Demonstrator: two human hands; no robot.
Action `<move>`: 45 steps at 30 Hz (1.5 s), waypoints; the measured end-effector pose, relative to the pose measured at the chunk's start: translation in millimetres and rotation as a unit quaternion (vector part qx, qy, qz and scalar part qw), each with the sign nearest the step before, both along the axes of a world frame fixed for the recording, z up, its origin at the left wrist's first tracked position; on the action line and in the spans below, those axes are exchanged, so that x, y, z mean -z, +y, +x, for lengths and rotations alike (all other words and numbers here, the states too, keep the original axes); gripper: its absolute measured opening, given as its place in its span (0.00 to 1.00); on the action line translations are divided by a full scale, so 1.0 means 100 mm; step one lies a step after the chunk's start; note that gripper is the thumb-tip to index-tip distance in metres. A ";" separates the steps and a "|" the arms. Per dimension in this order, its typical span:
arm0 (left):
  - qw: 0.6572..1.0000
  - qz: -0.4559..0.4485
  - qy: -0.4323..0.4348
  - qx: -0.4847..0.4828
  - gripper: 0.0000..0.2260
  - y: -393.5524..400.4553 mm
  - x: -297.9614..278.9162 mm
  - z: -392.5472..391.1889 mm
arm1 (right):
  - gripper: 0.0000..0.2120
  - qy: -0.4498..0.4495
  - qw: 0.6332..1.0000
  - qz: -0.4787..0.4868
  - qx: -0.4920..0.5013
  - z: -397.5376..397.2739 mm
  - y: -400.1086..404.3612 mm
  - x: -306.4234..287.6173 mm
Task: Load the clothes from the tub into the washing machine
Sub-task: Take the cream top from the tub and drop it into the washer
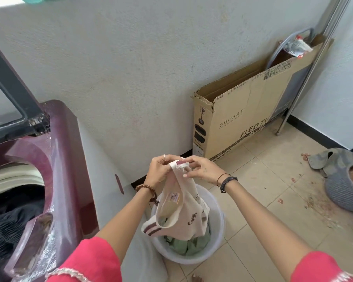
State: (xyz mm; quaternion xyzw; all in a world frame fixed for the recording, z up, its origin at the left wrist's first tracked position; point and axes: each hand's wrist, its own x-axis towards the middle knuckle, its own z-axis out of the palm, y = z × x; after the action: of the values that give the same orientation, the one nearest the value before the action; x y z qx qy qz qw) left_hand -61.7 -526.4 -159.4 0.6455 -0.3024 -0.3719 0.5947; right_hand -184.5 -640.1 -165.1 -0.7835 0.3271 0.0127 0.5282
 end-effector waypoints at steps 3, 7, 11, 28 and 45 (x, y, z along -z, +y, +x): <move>1.000 0.020 0.005 -0.005 0.09 0.07 0.07 0.09 | 0.07 -0.029 0.996 -0.078 -0.016 0.02 0.04 0.00; 0.998 0.050 0.039 0.031 0.16 0.16 0.11 0.13 | 0.10 -0.051 0.995 -0.004 -0.081 0.06 0.06 0.03; 0.990 0.064 0.107 0.065 0.18 0.09 0.11 0.19 | 0.17 -0.121 0.933 0.333 0.061 0.01 -0.01 0.02; 0.969 0.226 -0.068 0.071 0.26 0.31 0.61 0.21 | 0.11 -0.160 0.965 0.190 0.090 -0.03 0.14 -0.09; 0.922 0.351 -0.018 -0.165 0.11 0.19 1.15 0.06 | 0.04 -0.250 0.849 0.417 0.208 0.03 0.11 -0.50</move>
State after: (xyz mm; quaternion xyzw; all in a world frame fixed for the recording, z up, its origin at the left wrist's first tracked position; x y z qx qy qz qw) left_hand -55.4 -507.8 -274.9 0.8601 -0.0522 -0.3394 0.3773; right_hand -181.2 -629.5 -114.7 -0.3802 0.3032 -0.1589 0.8592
